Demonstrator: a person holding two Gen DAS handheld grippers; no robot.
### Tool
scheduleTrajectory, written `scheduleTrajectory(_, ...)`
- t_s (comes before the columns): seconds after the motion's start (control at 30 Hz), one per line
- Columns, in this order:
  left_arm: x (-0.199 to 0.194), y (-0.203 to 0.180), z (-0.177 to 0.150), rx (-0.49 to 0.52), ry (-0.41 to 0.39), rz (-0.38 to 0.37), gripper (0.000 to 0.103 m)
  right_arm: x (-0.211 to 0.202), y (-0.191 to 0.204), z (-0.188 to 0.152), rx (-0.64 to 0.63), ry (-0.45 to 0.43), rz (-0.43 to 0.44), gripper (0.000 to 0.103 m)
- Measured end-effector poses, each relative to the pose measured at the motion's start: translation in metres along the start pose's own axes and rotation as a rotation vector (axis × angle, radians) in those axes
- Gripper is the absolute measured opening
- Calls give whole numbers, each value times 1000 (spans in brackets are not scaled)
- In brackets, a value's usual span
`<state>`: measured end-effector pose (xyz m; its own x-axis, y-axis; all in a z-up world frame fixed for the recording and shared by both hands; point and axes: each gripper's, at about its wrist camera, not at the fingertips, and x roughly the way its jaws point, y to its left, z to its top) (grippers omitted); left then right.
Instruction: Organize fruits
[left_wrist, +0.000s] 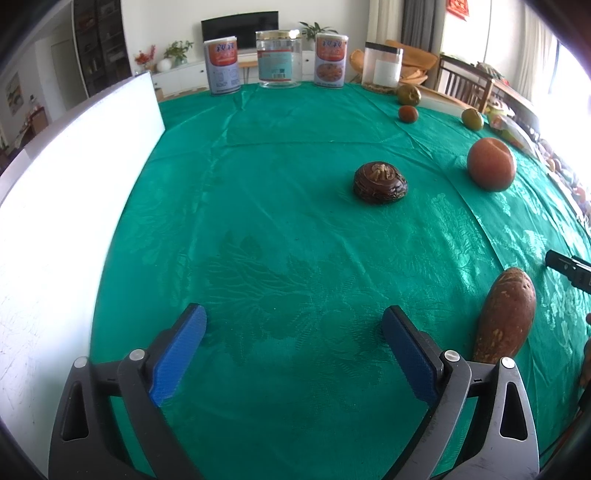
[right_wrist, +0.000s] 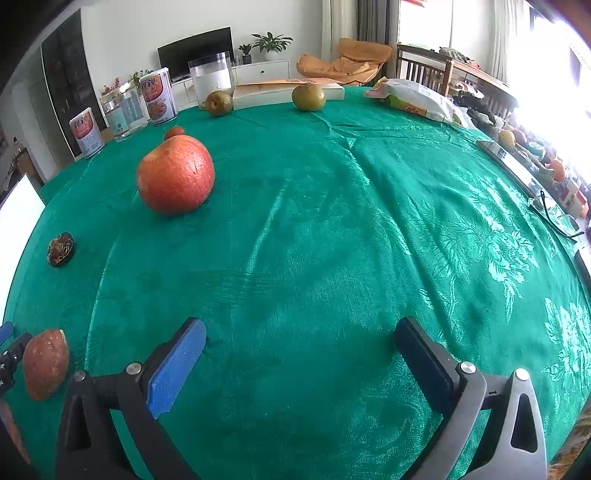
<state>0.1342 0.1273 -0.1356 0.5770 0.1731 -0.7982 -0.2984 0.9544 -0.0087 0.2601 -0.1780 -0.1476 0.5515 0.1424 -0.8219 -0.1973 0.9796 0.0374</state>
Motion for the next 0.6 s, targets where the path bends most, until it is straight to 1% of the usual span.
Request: scheduleTrajectory(0.6,0,-1,-1,2,0,5,98,-1,1,-1,0,0,0,103)
